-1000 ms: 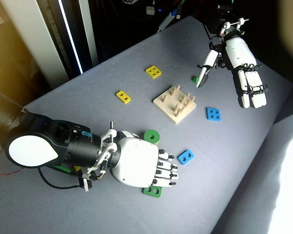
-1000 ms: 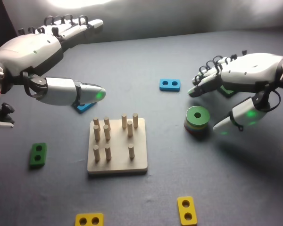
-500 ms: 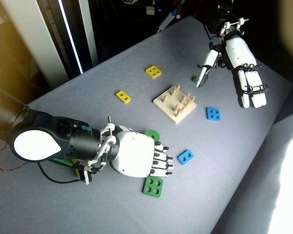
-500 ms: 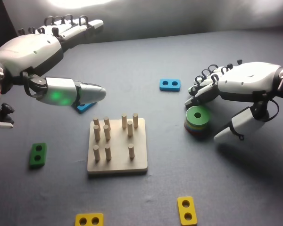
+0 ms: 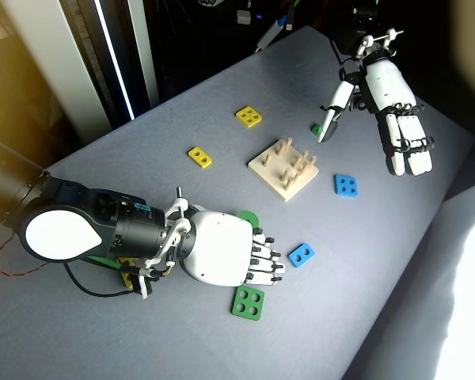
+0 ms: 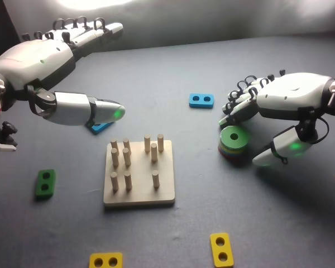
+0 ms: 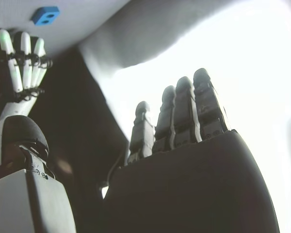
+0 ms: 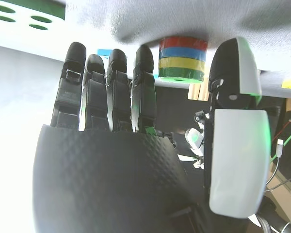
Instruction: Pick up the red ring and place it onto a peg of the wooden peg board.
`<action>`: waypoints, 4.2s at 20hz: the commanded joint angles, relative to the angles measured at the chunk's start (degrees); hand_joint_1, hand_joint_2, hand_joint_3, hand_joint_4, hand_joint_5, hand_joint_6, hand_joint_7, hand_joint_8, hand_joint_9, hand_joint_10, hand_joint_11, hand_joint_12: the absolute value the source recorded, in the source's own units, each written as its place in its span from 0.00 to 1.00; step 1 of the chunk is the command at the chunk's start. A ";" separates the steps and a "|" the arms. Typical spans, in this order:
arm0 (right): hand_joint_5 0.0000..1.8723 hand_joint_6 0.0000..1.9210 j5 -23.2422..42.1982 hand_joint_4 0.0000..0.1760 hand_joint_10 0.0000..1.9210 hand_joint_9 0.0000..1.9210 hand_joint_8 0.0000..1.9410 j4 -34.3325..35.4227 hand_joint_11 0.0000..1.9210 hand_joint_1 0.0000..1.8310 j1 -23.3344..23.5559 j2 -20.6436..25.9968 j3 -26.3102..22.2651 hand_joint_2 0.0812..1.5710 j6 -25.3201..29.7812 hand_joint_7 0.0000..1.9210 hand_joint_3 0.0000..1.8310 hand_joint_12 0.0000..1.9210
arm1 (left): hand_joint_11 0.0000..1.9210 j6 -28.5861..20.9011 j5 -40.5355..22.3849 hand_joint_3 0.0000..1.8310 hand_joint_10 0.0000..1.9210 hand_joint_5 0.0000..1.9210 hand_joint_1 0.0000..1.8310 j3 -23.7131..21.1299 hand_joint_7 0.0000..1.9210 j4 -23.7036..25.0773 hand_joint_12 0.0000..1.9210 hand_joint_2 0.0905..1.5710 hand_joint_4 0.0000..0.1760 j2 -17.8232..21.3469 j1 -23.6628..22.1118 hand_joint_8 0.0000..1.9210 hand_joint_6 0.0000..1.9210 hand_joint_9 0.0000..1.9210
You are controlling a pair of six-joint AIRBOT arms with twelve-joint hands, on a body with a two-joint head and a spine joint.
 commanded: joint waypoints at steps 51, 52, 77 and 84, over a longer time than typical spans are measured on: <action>0.32 0.00 3.74 0.17 0.00 0.11 0.00 -5.47 0.00 0.49 -0.32 -4.13 2.62 0.61 6.39 0.18 0.00 0.45 | 0.00 -0.09 -6.94 0.00 0.00 0.01 0.27 0.01 0.00 0.90 0.00 0.59 1.00 0.46 -2.04 0.00 0.00 0.00; 0.32 0.00 3.74 0.25 0.00 0.11 0.00 -5.84 0.00 0.50 -0.14 -4.13 2.46 0.61 6.39 0.18 0.00 0.45 | 0.00 -0.09 -6.97 0.00 0.00 0.01 0.27 0.01 0.00 0.89 0.00 0.59 1.00 0.46 -2.04 0.00 0.00 0.00; 0.45 0.63 3.90 0.59 0.04 0.15 0.00 -8.83 0.00 0.54 1.33 -3.97 1.28 0.74 6.81 0.27 0.00 0.44 | 0.00 -0.09 -6.97 0.00 0.00 0.02 0.29 -0.01 0.00 0.91 0.00 0.60 1.00 0.42 -2.33 0.00 0.00 0.00; 0.35 0.39 4.16 0.25 0.06 0.14 0.00 -8.83 0.00 0.51 1.30 -3.96 1.27 0.68 7.25 0.26 0.00 0.47 | 0.00 -0.09 -6.96 0.00 0.00 0.02 0.30 0.00 0.00 0.90 0.00 0.60 1.00 0.43 -2.32 0.00 0.00 0.00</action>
